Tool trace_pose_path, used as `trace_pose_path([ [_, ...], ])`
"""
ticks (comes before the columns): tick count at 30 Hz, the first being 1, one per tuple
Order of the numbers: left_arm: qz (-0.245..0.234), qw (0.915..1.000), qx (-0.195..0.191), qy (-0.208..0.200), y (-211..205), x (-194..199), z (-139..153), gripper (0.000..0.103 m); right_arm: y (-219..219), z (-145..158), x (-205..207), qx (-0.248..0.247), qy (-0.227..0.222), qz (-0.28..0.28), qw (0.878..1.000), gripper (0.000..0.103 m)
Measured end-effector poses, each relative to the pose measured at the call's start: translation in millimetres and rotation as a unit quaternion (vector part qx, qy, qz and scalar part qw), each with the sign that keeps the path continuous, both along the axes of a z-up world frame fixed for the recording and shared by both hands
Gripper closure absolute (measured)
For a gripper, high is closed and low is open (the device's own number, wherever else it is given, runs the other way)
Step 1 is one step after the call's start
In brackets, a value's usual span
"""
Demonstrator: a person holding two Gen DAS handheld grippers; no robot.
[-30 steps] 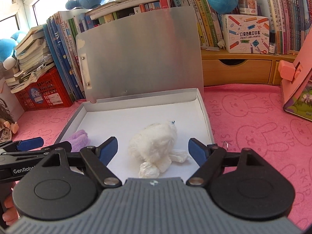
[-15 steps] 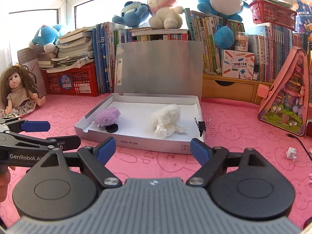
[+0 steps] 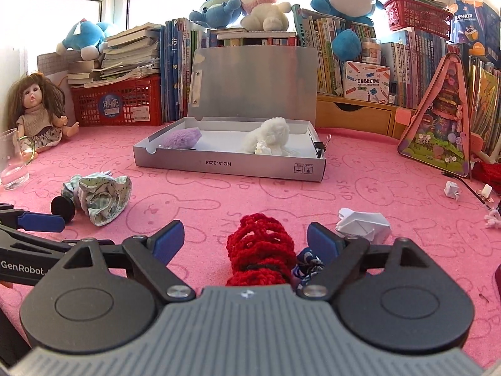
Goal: Organize objects
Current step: 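Grasp the red knitted tube with the right tool while the left tool approaches a black lid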
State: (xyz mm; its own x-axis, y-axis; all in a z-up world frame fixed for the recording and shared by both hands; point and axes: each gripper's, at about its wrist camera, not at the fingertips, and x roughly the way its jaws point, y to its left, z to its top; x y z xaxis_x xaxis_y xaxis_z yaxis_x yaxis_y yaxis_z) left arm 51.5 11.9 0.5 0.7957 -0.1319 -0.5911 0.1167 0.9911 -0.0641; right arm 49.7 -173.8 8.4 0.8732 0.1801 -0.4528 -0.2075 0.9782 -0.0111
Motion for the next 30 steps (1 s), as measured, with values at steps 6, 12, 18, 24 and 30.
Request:
trace_pose_path([
  [6,0.0,0.9999,0.015,-0.004,-3,-1,-10,0.004,5,-12,-2,-0.011,0.011,0.0,1.0,0.012],
  [12,0.0,0.9994,0.032,-0.014,-11,1,-13,0.0,7,-16,1,-0.016,0.023,-0.001,1.0,0.015],
  [18,0.002,0.9987,0.041,-0.031,-14,-2,-18,0.0,13,-19,2,-0.036,0.028,0.004,0.999,0.019],
  [24,0.008,0.998,0.047,-0.042,-16,-7,-20,0.0,14,-20,2,-0.04,0.031,0.01,0.999,0.023],
  [30,0.011,0.9977,0.042,-0.053,-15,-10,-23,0.0,16,-20,-5,-0.04,0.03,0.002,0.999,0.03],
])
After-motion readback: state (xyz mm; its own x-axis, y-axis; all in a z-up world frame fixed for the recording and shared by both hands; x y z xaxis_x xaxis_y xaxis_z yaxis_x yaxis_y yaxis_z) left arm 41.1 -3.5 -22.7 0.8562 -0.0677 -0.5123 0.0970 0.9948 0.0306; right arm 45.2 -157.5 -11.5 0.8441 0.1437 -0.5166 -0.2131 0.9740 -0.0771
